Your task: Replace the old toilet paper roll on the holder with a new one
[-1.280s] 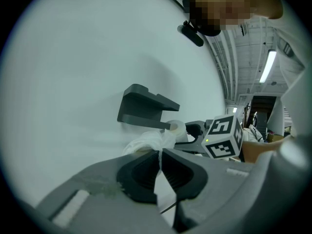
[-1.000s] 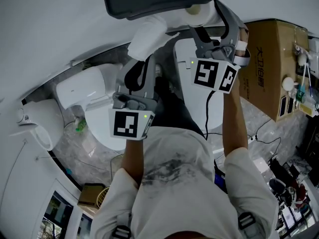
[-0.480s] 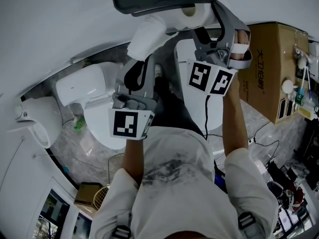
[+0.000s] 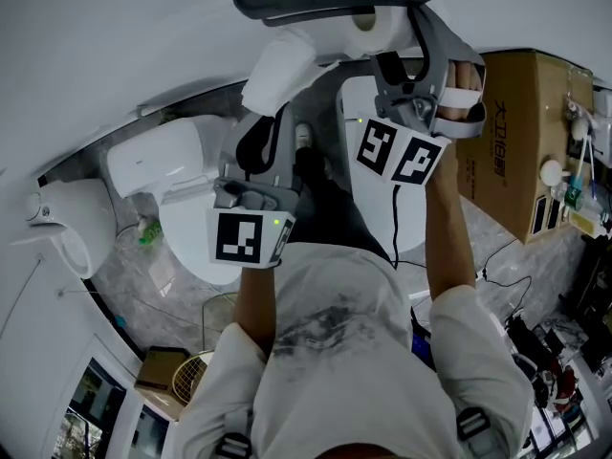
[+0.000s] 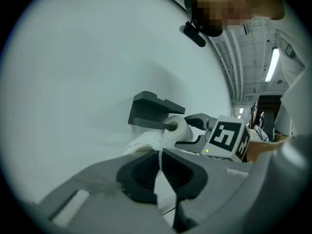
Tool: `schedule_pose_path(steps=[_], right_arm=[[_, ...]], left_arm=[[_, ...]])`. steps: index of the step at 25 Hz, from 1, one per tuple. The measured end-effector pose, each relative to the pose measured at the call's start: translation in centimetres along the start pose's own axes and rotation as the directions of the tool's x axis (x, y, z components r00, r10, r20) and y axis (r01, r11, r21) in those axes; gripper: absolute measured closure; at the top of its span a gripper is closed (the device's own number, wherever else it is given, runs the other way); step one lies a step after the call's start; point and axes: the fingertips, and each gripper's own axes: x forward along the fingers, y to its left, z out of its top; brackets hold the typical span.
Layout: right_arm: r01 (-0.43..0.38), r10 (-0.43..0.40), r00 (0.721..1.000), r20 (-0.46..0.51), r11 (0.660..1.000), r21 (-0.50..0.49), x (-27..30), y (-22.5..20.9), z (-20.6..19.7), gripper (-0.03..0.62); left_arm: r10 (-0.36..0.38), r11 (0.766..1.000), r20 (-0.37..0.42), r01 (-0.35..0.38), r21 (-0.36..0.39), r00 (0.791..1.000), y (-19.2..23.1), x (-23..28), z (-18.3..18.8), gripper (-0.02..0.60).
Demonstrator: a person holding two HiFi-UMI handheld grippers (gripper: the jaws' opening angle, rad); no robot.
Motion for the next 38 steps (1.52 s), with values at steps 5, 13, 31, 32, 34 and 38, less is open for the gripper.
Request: schedule_pose_path(steps=[5, 13, 31, 32, 34, 38], right_arm=[[0.008, -0.009, 1.000, -0.013, 0.999, -0.043, -0.1, 0.1, 0.6, 0.235], [0.014, -0.017, 0.999, -0.029, 0.997, -0.077, 0.1, 0.6, 3.5, 0.235], [0.017, -0.024, 0.998, -0.057, 0.992, -0.121, -0.3, 0.6, 3.4, 0.235], [0.016, -0.024, 0.998, -0.057, 0.992, -0.125, -0.3, 0.6, 3.3, 0.235], [0.017, -0.024, 0.998, -0.057, 0.991, -0.133, -0.3, 0.6, 3.4, 0.235], [0.017, -0.025, 0.998, -0.053, 0.990, -0.143, -0.4, 0.5, 3.5, 0.235]], left_arm=[[0.014, 1.000, 0.003, -0.014, 0.000, 1.000, 0.4, -0.2, 0.1, 0.566], [0.034, 0.999, 0.010, -0.034, -0.006, 0.999, 2.7, -1.5, 0.7, 0.566], [0.057, 0.998, 0.016, -0.057, -0.008, 0.998, 2.9, -1.5, 0.7, 0.566], [0.059, 0.998, 0.016, -0.058, -0.008, 0.998, 3.0, -1.5, 0.7, 0.566], [0.062, 0.998, 0.016, -0.062, -0.009, 0.998, 2.9, -1.5, 0.7, 0.566], [0.067, 0.998, 0.019, -0.067, -0.010, 0.998, 2.9, -1.5, 0.7, 0.566]])
